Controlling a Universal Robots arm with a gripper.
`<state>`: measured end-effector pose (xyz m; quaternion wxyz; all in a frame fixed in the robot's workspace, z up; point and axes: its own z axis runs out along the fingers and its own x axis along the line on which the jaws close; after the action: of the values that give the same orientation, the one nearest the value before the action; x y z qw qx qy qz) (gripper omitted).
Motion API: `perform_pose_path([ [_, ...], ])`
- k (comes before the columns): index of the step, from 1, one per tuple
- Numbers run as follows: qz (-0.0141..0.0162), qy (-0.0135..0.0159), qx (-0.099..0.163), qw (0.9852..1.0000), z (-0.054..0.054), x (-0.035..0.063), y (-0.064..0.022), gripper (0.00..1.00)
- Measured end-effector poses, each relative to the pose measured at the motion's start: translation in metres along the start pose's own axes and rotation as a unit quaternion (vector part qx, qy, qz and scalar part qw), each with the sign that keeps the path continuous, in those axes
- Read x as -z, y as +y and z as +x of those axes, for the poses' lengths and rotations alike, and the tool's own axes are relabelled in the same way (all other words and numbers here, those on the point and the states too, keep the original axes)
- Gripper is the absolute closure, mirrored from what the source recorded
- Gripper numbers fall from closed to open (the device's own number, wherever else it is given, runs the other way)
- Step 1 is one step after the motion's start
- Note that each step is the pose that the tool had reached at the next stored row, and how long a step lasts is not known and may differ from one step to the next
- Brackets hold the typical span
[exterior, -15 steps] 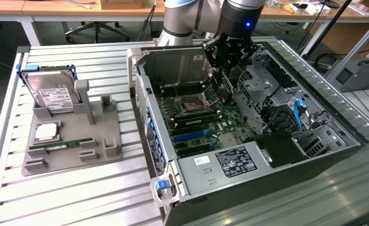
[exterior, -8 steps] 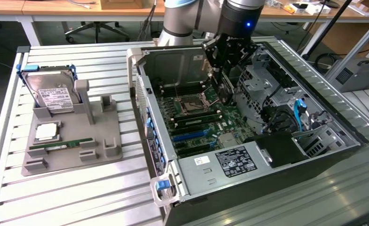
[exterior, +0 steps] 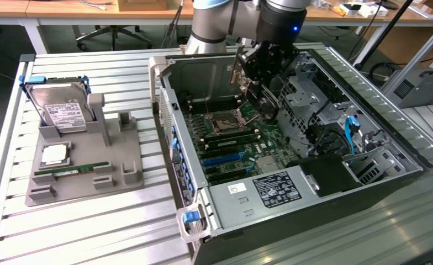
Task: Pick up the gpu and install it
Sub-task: 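Insert the gpu into the slot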
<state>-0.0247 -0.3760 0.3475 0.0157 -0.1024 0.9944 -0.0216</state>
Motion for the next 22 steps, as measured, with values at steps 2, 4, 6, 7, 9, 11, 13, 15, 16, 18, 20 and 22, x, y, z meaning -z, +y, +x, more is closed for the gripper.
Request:
perform_pose_path([
  [2,-0.001,-0.0017,0.036,0.9994,0.0,-0.0001,0.0,0.73],
  [4,-0.0016,-0.0027,0.059,0.9983,0.0,-0.0001,0.0,0.73],
  [6,-0.0025,-0.0043,0.091,0.9958,0.0,-0.0002,0.0,0.73],
  [7,-0.0026,-0.0044,0.095,0.9955,0.0,-0.0002,0.0,0.73],
  [9,-0.0027,-0.0047,0.102,0.9948,0.0,-0.0002,0.0,0.73],
  [11,-0.0029,-0.0051,0.11,0.9939,0.0,-0.0002,0.0,0.73],
  [13,-0.0033,-0.0057,0.123,0.9924,0.0,-0.0003,0.0,0.73],
  [15,-0.0035,-0.0061,0.131,0.9913,0.0,-0.0003,0.0,0.73],
  [16,-0.0036,-0.0062,0.135,0.9909,0.0,-0.0003,0.0,0.73],
  [18,-0.0038,-0.0066,0.142,0.9898,0.0,-0.0004,0.0,0.73],
  [20,-0.004,-0.007,0.151,0.9885,0.0,-0.0004,0.0,0.73],
  [22,-0.0042,-0.0073,0.158,0.9874,0.0,-0.0005,0.0,0.73],
])
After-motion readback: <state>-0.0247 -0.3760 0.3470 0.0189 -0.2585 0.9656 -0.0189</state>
